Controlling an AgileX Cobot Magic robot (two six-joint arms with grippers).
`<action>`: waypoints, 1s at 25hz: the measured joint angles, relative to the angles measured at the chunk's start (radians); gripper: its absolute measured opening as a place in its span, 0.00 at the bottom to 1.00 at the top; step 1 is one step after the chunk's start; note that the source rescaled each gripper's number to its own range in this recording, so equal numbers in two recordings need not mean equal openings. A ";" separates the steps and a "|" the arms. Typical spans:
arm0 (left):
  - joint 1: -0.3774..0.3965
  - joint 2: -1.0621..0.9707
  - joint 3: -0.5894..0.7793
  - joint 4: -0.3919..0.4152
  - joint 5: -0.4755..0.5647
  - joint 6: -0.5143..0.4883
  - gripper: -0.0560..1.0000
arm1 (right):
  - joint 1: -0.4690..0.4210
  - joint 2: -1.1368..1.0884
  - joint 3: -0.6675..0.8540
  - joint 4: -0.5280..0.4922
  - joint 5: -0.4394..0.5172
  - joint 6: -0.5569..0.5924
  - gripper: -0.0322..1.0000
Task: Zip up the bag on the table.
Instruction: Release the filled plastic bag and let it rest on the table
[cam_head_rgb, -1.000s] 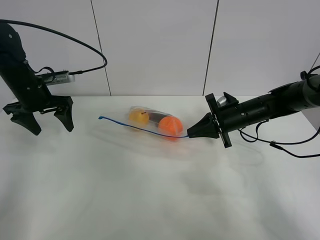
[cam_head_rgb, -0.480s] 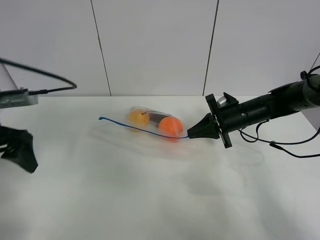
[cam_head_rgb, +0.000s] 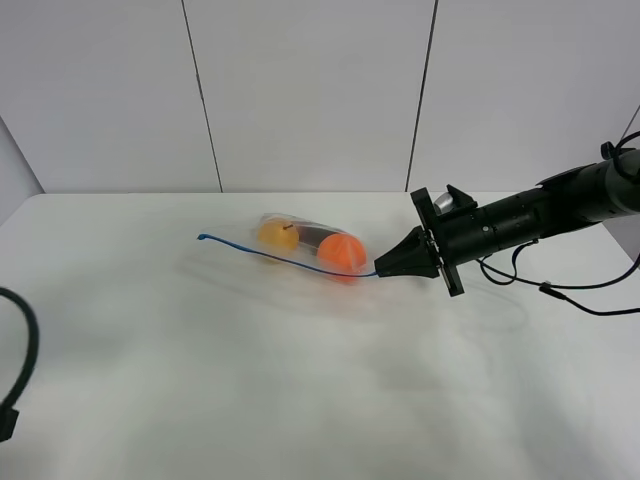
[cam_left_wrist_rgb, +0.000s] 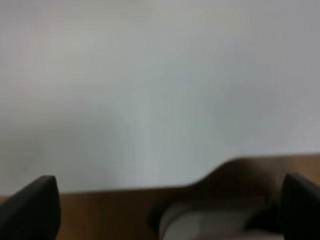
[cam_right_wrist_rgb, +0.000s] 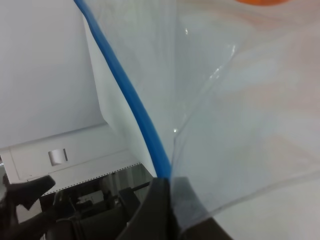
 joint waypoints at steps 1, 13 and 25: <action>0.000 -0.048 0.000 0.000 0.000 0.000 1.00 | 0.000 0.000 0.000 0.000 0.000 0.000 0.03; 0.000 -0.510 0.005 0.000 0.000 0.000 1.00 | 0.000 0.000 0.000 -0.018 -0.002 0.003 0.18; 0.000 -0.528 0.005 -0.001 0.000 -0.002 1.00 | 0.000 -0.074 -0.265 -0.547 -0.039 0.267 1.00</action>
